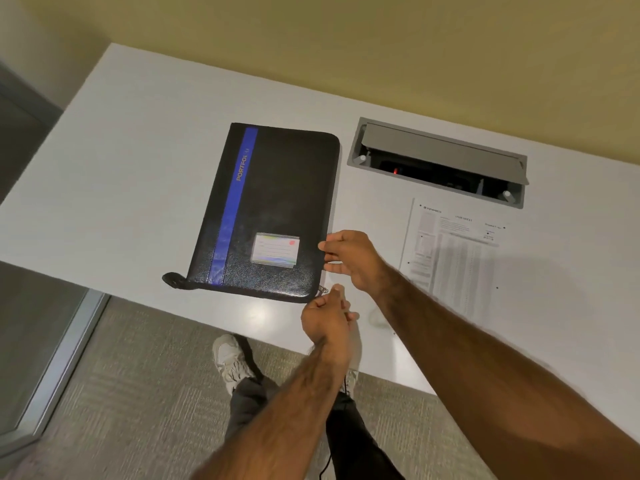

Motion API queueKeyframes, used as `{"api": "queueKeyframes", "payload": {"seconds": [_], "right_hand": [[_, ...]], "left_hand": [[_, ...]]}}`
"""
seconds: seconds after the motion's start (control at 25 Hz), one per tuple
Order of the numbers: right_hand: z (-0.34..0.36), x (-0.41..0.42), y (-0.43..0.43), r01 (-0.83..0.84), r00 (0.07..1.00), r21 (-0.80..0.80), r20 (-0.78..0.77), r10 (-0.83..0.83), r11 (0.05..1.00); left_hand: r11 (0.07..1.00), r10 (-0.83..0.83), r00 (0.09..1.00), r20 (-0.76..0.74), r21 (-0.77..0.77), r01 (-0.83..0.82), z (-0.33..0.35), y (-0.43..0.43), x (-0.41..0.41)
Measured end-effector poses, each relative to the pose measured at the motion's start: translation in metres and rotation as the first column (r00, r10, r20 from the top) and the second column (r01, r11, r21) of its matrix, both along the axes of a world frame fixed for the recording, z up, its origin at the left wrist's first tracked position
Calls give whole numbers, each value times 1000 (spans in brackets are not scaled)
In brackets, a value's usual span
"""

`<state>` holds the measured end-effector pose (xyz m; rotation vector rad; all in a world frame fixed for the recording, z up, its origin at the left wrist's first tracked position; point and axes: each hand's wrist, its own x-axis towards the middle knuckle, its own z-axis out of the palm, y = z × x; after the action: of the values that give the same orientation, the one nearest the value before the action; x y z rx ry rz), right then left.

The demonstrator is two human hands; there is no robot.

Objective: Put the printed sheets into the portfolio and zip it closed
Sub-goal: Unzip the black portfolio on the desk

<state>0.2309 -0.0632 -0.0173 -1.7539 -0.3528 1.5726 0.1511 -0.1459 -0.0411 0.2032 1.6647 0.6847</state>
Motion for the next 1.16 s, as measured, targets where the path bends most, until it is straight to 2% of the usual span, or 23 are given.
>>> {"api": "queueKeyframes", "payload": {"seconds": [0.12,0.36,0.6,0.8,1.0,1.16], "right_hand": [[0,-5,4,12,1000,-22,-13,-13,1000],[4,-12,6,37,999,7,-1,-37,999],[5,-18,7,77,997,10,21,-77,997],[8,-20,7,85,995,8,57,-86,996],[12,-20,7,61,996,11,69,-61,998],[15,-19,11,85,995,1,58,-85,996]], "left_hand": [[997,70,997,19,-15,-70,-2,4,2],[995,98,980,-176,-19,-103,0,9,-3],[997,-28,946,-322,-73,5,-18,13,-8],[977,-209,897,-390,-108,181,15,16,-4],[901,-421,750,-511,-142,409,14,15,-6],[755,-584,542,-604,-161,635,8,9,-29]]}}
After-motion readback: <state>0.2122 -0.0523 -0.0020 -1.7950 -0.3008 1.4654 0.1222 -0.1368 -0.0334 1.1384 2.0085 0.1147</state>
